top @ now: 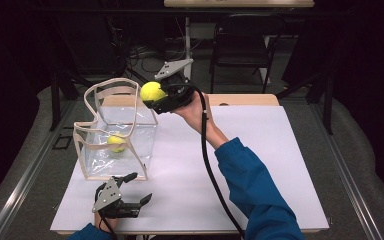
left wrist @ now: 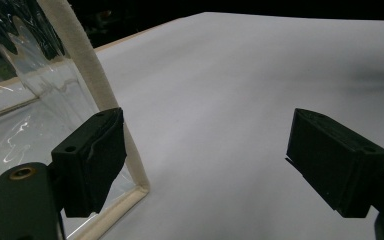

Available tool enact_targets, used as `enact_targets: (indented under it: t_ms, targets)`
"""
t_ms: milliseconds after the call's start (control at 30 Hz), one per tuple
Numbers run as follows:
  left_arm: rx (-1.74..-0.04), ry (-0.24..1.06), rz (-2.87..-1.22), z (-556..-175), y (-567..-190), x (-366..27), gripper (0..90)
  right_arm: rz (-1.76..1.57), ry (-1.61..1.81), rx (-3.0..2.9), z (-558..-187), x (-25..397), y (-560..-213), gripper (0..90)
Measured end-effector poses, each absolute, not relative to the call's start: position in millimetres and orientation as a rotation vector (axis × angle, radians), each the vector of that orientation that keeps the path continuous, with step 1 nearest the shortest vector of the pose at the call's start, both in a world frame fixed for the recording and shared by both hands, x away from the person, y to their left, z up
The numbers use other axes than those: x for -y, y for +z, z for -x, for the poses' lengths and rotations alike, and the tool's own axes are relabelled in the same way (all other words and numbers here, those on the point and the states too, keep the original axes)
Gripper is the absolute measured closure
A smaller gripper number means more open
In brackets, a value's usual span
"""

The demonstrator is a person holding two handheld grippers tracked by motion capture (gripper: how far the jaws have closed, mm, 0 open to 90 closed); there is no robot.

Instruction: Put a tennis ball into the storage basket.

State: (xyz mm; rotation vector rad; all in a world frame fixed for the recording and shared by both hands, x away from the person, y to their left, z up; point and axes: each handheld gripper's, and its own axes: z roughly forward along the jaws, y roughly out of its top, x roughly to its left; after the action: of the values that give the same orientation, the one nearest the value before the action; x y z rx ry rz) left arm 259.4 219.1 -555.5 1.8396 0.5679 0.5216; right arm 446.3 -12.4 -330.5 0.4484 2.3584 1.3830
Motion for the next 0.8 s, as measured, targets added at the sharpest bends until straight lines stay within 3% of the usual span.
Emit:
enact_targets:
  t_ms: [800]
  targets:
    - [-0.566,0.52,-1.836,-259.5,-555.2,-219.4,15.8,-0.42,1.402,-2.342,-445.9,-1.8,-325.4,26.3]
